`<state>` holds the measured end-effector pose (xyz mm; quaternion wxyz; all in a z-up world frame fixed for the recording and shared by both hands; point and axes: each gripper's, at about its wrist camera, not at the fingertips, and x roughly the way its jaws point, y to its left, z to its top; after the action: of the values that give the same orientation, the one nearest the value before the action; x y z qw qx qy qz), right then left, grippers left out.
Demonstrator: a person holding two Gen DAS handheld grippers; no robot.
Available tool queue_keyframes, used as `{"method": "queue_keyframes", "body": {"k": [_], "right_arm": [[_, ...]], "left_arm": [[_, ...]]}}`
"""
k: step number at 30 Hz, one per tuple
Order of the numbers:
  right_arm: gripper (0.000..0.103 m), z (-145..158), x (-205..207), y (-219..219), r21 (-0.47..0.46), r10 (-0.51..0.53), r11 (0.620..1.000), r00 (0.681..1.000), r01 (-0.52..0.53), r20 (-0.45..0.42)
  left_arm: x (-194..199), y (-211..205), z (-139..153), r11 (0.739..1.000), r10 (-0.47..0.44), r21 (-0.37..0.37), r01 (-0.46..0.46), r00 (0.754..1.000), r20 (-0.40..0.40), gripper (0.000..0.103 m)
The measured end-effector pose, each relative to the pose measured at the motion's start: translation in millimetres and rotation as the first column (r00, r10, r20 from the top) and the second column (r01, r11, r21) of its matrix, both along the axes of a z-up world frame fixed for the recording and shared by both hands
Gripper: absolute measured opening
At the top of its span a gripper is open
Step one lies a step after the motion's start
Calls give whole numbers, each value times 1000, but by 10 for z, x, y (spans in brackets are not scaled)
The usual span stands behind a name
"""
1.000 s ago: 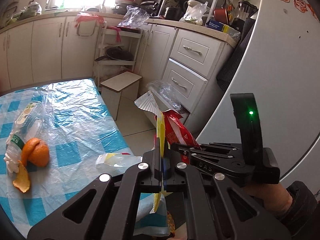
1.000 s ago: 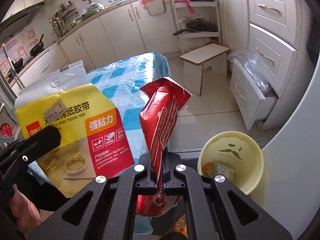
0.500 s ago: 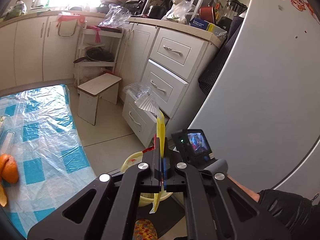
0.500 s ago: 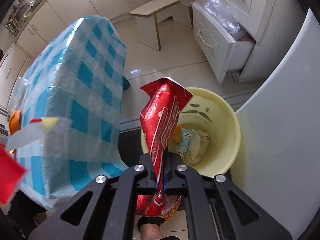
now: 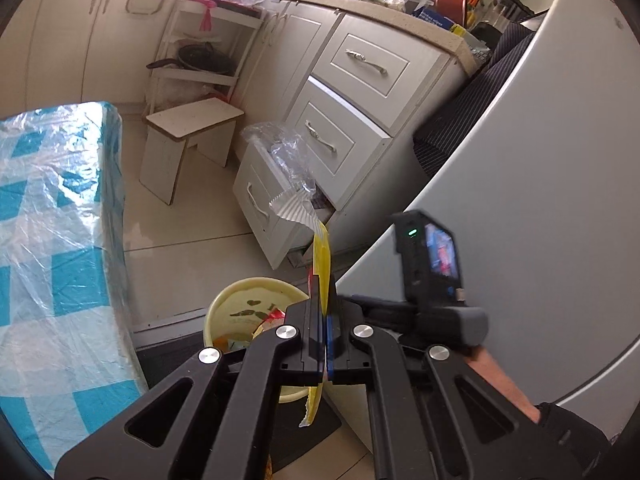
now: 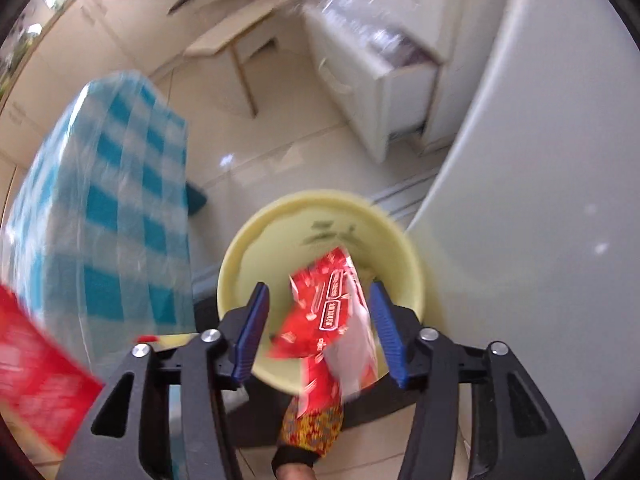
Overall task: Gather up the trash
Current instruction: 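Open the left tool over the yellow bin while the right tool drops the wrapper in, then move both tools back over the table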
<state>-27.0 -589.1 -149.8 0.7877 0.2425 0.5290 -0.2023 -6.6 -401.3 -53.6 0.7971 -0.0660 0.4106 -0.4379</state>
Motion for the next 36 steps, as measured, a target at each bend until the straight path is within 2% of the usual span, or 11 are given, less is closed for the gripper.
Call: {"method": "queue_keyframes", "body": {"k": [4,10,12,13,14,16,21,25,28,31,36], "right_arm": [[58,419,-195,-182,-33,-90,995,985,96,145],[68,1017,-420,-259,-91,-126,981,922,170,367],[71,1112,-451,-222,-128,-109,977,911,173,397],[71,1126,-417,-181,-141,-95,976,912,163,399],[71,1142,-409,-165,-146,-80,978,913,150,401],[72,1148,-362,-138,-145,-63,981,912,132,404],[77,1225,-254,-11,-178,-22,979,915,102,402],[84,1352,-198,214,-231,6,968,916,95,401],[90,1493,-276,439,-291,38,952,906,95,421],[93,1646,-409,708,-340,65,934,890,104,451],[95,1807,-643,1130,-331,79,935,841,124,536]], "left_arm": [[77,-211,-305,999,27,46,-25,999,-40,1],[197,-690,-846,988,49,153,-33,994,-102,2],[253,-827,-1023,981,36,196,-6,988,-153,15],[281,-847,-1062,978,41,211,-5,985,-166,27],[283,-850,-1072,975,52,223,-15,985,-163,34],[235,-787,-1001,976,59,215,-29,989,-133,49],[97,-412,-648,978,74,200,-59,995,-67,69],[-68,54,-230,971,88,217,-103,993,79,86],[-167,438,69,953,98,262,-154,972,214,89],[-230,868,297,925,124,303,-228,937,326,92],[-287,1552,518,891,173,325,-319,898,405,93]]}}
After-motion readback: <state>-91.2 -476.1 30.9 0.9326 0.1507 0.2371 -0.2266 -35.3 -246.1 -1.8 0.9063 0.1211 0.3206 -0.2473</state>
